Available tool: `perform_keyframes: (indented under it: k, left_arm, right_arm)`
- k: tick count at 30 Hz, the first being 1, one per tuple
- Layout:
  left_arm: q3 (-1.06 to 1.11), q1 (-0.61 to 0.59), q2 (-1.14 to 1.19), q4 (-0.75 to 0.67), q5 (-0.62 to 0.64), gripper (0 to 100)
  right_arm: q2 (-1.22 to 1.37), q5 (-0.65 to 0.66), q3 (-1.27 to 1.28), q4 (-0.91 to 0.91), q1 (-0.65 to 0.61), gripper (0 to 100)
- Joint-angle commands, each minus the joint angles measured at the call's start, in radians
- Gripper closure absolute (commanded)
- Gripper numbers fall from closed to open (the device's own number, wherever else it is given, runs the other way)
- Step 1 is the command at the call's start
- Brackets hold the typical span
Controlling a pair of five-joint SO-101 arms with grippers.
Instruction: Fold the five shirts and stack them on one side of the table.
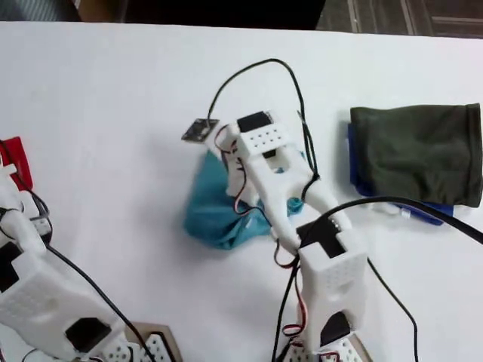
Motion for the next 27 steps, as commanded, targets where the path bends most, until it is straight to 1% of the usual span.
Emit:
perform_keyframes:
  k: [1,4,8,11,18,21,25,27]
  left_arm:
    - [0.019,-0.009,0.012,-0.028,0.005,97]
    - [0.018,-0.009,0.012,-0.028,0.005,97]
    - [0.018,-0.011,0.012,-0.028,0.005,97]
    - [0.018,-0.011,0.012,-0.028,0.005,97]
    - [0.018,-0.011,0.012,-0.028,0.005,97]
    - [0.018,-0.011,0.012,-0.028,0.005,97]
    - [0.018,-0.011,0.014,-0.028,0.005,97]
    - [0.018,-0.011,0.014,-0.028,0.005,97]
  right_arm:
    - [-0.122,0.035,-0.032,0.007,0.012,97.7]
    - [-0.168,0.043,-0.032,0.005,0.004,97.7]
    - [-0.154,0.043,0.006,-0.021,-0.015,97.7]
    - [-0.113,0.040,0.038,-0.125,-0.059,97.7]
    - [-0.027,0.038,0.035,-0.394,-0.213,97.7]
    - [0.021,0.015,0.018,-0.476,-0.236,97.8]
    - [0.097,-0.032,-0.109,-0.478,-0.216,97.8]
    - [0.120,-0.040,-0.184,-0.440,-0.206,97.8]
